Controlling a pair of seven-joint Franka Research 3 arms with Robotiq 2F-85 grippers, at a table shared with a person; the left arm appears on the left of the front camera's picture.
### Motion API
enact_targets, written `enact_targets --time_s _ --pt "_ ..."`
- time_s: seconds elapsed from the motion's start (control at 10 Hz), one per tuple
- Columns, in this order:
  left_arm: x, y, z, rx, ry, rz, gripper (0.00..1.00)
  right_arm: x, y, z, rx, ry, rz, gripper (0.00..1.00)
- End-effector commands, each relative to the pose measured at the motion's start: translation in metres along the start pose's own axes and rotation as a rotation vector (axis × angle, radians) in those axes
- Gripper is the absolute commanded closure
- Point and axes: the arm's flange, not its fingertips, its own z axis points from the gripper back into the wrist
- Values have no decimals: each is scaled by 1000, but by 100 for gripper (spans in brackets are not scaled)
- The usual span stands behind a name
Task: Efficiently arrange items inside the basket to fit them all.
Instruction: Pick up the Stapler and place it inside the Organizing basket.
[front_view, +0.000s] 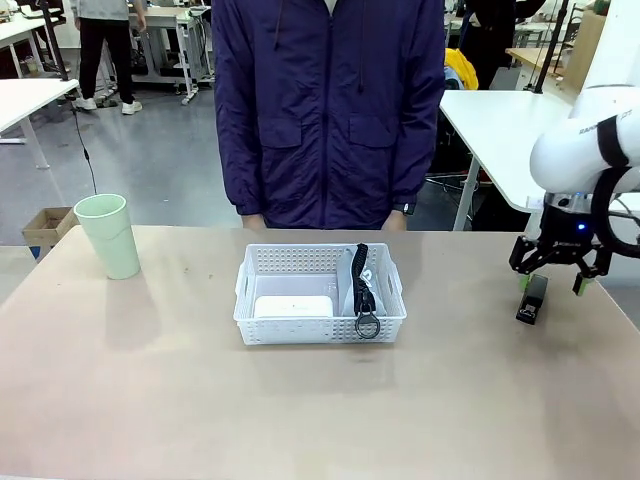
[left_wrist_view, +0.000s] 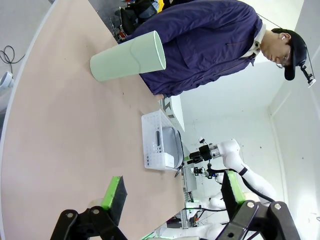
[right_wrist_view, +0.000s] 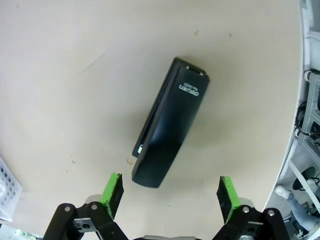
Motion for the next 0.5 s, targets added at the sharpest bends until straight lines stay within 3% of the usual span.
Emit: enact_targets --time_s 0.0,0.4 --pt "-4 -2 -3 -22 -15 -21 0 5 6 -9 31 3 -52 0" --pt "-4 -2 -3 -22 -15 -21 0 5 5 -12 41 -5 -113 0"
